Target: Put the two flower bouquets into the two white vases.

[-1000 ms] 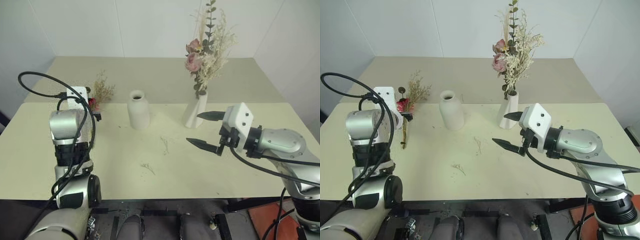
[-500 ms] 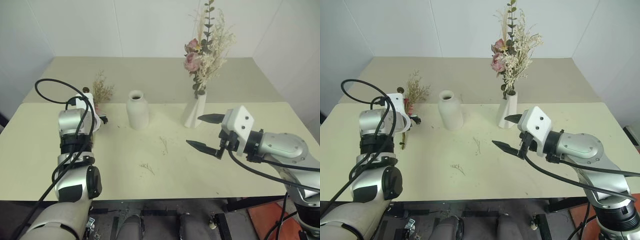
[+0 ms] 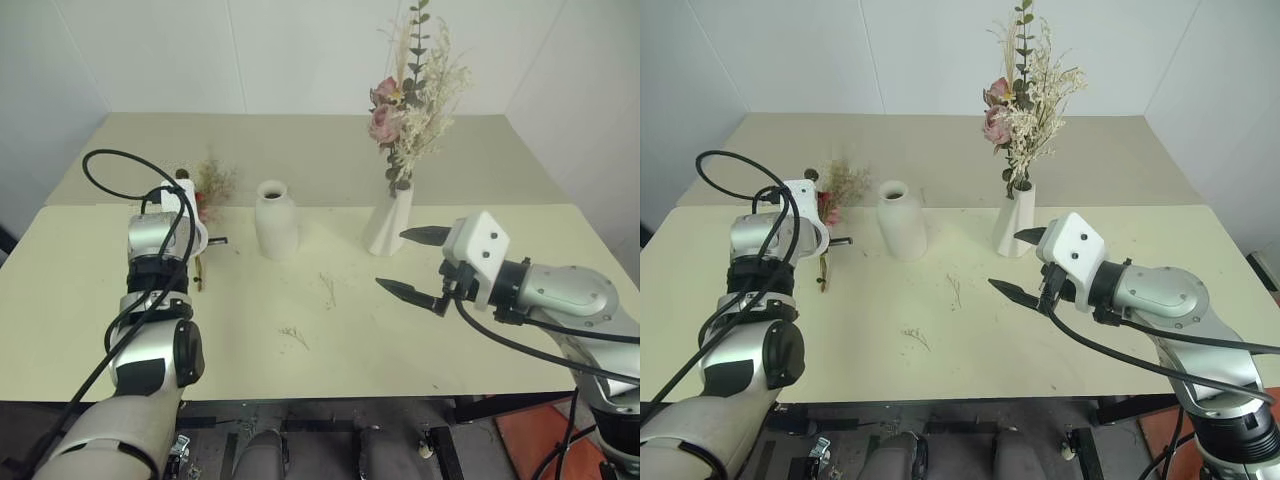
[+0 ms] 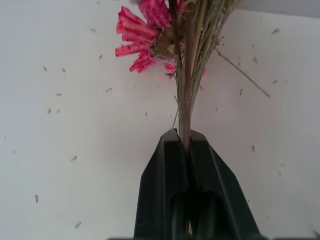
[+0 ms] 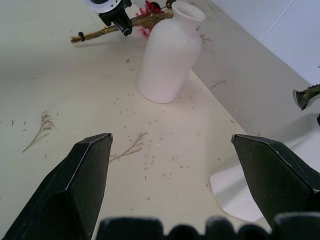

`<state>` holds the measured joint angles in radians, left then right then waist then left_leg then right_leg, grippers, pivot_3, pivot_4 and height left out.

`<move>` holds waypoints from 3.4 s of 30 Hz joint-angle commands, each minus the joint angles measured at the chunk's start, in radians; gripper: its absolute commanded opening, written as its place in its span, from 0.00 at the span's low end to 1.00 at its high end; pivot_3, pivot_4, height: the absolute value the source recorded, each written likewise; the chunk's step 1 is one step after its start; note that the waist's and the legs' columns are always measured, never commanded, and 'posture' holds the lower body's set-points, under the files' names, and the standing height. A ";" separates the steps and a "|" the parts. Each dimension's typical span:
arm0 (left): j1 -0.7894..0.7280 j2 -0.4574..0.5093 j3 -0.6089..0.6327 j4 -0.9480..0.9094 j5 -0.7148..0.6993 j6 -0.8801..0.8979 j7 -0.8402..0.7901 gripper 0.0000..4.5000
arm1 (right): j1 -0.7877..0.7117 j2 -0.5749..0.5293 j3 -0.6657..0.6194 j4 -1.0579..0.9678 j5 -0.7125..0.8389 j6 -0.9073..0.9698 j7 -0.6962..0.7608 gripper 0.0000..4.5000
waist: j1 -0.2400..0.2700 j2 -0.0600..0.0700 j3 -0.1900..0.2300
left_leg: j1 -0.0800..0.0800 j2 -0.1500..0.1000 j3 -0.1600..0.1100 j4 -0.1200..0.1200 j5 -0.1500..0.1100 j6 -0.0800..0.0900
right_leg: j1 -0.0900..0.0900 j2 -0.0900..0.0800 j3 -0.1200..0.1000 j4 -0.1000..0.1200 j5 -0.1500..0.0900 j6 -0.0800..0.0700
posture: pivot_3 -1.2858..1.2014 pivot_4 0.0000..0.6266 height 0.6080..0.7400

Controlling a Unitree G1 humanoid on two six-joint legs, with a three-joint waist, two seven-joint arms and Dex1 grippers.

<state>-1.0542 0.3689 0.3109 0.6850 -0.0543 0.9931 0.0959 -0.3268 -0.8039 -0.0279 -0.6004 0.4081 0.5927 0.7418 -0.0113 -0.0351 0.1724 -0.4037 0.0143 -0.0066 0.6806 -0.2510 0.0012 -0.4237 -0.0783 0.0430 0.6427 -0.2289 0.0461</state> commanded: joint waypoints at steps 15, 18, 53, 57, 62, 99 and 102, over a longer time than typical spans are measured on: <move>-0.209 -0.016 0.191 0.138 -0.350 -0.918 -0.493 0.01 | 0.021 0.046 -0.029 -0.009 -0.077 -0.066 -0.075 1.00 | 0.007 0.000 0.000 | -0.002 0.000 0.001 0.000 0.000 0.000 | 0.000 -0.001 -0.001 -0.001 0.001 0.001 | 0.52 0.24 1.00; -0.245 -0.024 0.228 0.202 -0.434 -0.984 -0.652 0.01 | 0.038 0.053 -0.036 -0.024 -0.084 -0.064 -0.089 1.00 | 0.004 0.000 0.000 | -0.001 0.000 0.001 0.000 0.000 0.000 | 0.001 0.000 -0.001 -0.002 0.001 0.001 | 0.52 0.24 1.00; -0.181 -0.053 0.190 0.455 -0.483 -1.054 -1.161 0.01 | 0.204 0.087 -0.050 -0.120 -0.154 -0.044 -0.191 1.00 | -0.003 0.000 0.000 | -0.001 0.000 0.001 0.001 0.000 0.001 | 0.001 0.001 -0.001 -0.001 0.001 0.001 | 0.52 0.24 1.00; -0.165 -0.070 0.177 0.446 -0.475 -1.068 -1.183 0.01 | 0.202 0.090 -0.043 -0.112 -0.165 -0.050 -0.191 1.00 | -0.003 0.000 0.000 | -0.001 0.000 0.001 0.002 0.000 0.001 | 0.001 0.001 -0.001 -0.001 0.001 0.001 | 0.52 0.24 1.00; -0.152 -0.078 0.159 0.441 -0.471 -1.039 -1.202 0.01 | 0.198 0.098 -0.051 -0.116 -0.164 -0.043 -0.197 1.00 | -0.002 0.000 0.000 | -0.001 0.000 0.001 0.002 0.000 0.001 | 0.002 0.001 -0.001 -0.001 0.001 0.001 | 0.52 0.24 1.00; 0.193 0.295 -0.122 -0.087 -0.275 -0.862 -1.287 1.00 | 0.181 0.112 -0.029 -0.044 -0.230 -0.080 -0.187 1.00 | -0.020 0.000 0.000 | 0.000 0.001 0.001 0.002 0.000 0.001 | 0.001 0.001 0.000 0.001 0.000 0.001 | 0.52 0.24 1.00; 0.284 0.363 -0.097 -0.167 -0.310 -0.786 -1.304 1.00 | 0.184 0.114 -0.037 -0.041 -0.230 -0.079 -0.185 1.00 | -0.015 0.000 0.000 | 0.000 0.001 0.001 0.002 0.000 0.001 | 0.001 0.001 0.000 0.001 0.000 0.001 | 0.52 0.24 1.00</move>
<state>-0.7769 0.6951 0.1900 0.5807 -0.3399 0.1741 -1.1957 -0.1405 -0.6921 -0.0444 -0.6191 0.1802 0.5368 0.5597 -0.0264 -0.0350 0.1722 -0.4039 0.0158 -0.0058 0.6826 -0.2514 0.0026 -0.4224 -0.0773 0.0429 0.6438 -0.2285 0.0471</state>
